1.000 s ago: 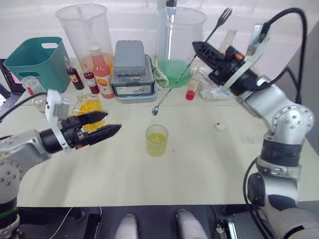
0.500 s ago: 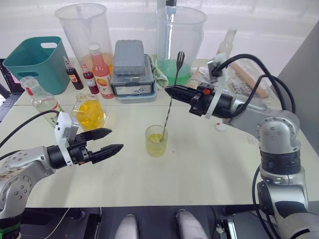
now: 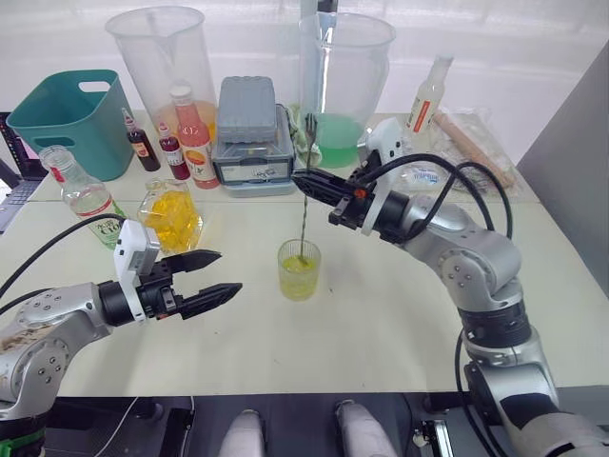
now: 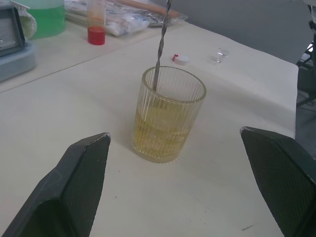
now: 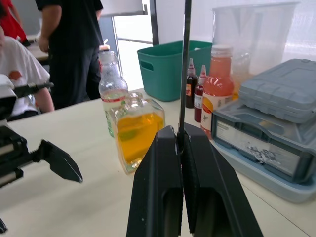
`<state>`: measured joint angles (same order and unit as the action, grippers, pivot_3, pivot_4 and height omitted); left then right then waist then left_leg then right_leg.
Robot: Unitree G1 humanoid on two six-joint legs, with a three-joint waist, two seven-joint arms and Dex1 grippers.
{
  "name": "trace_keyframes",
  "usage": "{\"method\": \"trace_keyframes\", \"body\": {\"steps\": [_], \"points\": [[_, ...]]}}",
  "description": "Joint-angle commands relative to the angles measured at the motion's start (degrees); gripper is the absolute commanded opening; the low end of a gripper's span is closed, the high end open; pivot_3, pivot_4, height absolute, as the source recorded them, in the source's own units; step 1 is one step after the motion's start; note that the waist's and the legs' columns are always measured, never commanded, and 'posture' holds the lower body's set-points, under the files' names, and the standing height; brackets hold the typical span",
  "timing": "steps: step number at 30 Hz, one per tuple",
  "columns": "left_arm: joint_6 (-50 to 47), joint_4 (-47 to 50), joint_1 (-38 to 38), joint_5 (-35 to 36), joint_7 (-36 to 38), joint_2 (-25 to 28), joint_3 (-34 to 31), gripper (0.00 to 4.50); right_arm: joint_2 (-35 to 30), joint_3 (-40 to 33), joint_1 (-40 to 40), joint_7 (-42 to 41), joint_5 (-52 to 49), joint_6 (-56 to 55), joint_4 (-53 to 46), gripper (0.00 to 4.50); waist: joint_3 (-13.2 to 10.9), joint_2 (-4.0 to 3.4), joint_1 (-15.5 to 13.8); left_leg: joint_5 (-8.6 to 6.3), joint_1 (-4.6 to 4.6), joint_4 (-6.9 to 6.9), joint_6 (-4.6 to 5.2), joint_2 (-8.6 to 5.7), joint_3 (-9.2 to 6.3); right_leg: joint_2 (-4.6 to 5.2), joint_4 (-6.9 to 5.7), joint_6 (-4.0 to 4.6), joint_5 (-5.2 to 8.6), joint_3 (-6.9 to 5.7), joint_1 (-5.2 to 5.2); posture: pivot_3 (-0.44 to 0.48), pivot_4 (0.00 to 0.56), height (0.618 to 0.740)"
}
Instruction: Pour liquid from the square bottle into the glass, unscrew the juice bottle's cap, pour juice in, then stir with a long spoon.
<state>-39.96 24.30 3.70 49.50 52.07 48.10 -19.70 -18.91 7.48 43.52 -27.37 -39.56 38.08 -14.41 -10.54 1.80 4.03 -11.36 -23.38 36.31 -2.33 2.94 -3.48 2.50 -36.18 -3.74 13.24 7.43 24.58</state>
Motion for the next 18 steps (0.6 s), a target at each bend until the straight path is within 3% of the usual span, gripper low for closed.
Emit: {"method": "trace_keyframes", "body": {"steps": [1, 7, 11, 18], "points": [[1.3, 1.0, 0.6, -0.7, 0.7, 0.3, 0.0, 4.46, 1.7, -0.7, -0.3, -0.9, -0.7, -0.6, -3.7, 0.00, 0.0, 0.00, 0.0, 0.00, 0.00, 0.00, 0.00, 0.00, 0.00, 0.00, 0.00, 0.02, -0.01, 0.00, 0.00, 0.000, 0.150, 0.739], [1.9, -0.4, 2.0, -1.7, 1.6, 0.4, 1.1, 4.46, 2.9, -1.3, -2.6, 0.8, -3.7, 6.3, -7.6, 0.00, 0.0, 0.00, 0.0, 0.00, 0.02, 0.00, 0.00, 0.00, -0.01, 0.00, -0.03, 0.06, -0.03, -0.02, 0.00, 0.000, 0.150, 0.739], [2.7, -1.5, 2.8, -3.1, 2.7, 0.5, 1.9, 4.46, -1.7, -4.0, -3.8, -0.5, -8.1, 12.5, -11.4, 0.00, 0.0, 0.00, -0.1, 0.00, 0.01, 0.00, 0.00, 0.00, -0.01, 0.00, -0.02, 0.06, -0.03, -0.02, -0.01, 0.000, 0.150, 0.739], [3.6, -2.5, 3.5, -4.2, 3.9, 0.2, 3.0, 4.46, -4.8, -7.6, -0.5, 0.5, -8.1, 14.1, -10.9, 0.00, 0.0, 0.00, 0.1, 0.00, 0.05, -0.01, 0.00, 0.01, -0.01, -0.01, -0.03, 0.00, 0.02, -0.03, -0.01, 0.000, 0.150, 0.739]]}}
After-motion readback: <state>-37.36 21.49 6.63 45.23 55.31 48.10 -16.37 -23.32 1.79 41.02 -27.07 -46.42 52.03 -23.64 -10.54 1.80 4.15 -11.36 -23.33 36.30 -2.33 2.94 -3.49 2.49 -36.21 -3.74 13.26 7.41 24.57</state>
